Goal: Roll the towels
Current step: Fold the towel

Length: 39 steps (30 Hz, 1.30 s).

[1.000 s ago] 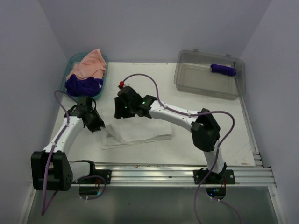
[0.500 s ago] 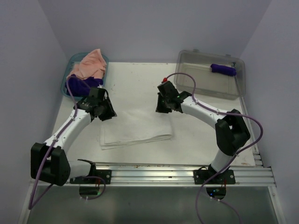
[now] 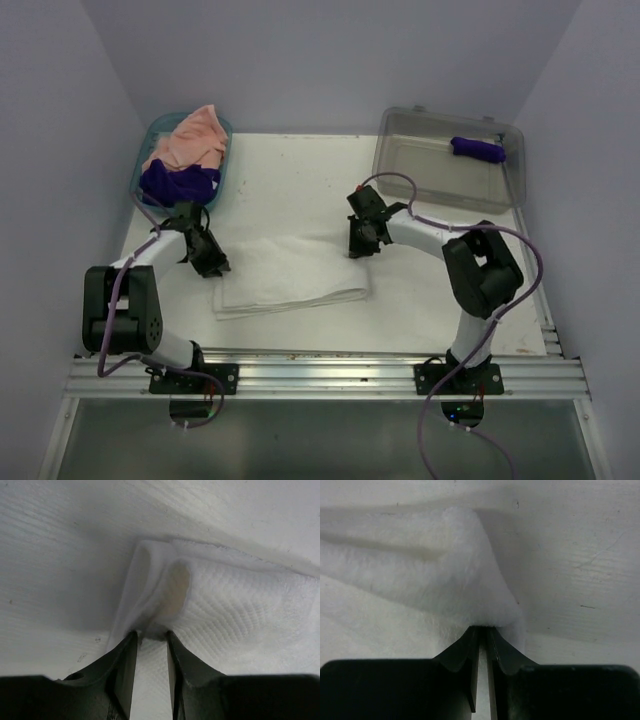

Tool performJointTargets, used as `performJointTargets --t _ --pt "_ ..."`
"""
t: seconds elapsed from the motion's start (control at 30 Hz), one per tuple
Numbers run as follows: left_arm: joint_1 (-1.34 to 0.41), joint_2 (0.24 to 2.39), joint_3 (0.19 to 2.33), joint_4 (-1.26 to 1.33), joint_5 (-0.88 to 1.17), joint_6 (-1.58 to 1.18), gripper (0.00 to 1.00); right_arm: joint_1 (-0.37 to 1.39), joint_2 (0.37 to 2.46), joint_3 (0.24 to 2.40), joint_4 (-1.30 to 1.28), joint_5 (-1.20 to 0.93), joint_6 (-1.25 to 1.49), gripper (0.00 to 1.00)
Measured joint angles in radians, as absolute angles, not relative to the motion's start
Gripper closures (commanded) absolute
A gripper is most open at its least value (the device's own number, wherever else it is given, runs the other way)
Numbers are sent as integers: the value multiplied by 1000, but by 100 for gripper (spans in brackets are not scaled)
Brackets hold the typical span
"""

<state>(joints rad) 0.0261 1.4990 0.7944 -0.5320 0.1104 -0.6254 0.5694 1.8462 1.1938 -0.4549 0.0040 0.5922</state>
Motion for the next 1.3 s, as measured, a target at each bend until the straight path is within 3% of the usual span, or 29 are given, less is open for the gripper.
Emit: performJointTargets --t 0.2,0.4,0.67,0.8,0.93,1.13,1.3 --pt "24 1427 849 -610 107 -588 64 609 1659 1083 -463 56 559 74" --pt "-25 1303 859 -653 120 -582 64 660 1443 975 -468 87 554 74" --pt "-98 1360 727 -653 162 -588 66 789 1576 886 -469 172 588 79" --pt "-97 1357 742 -671 152 -587 65 825 1484 898 -535 252 583 66" --pt "-97 1327 794 -679 156 -587 64 787 1411 999 -587 292 547 70" --pt "-99 1305 781 -640 218 -604 62 687 1602 1249 -545 278 492 73" --pt "-102 1290 688 -620 230 -619 61 654 1855 1367 -494 216 471 85"
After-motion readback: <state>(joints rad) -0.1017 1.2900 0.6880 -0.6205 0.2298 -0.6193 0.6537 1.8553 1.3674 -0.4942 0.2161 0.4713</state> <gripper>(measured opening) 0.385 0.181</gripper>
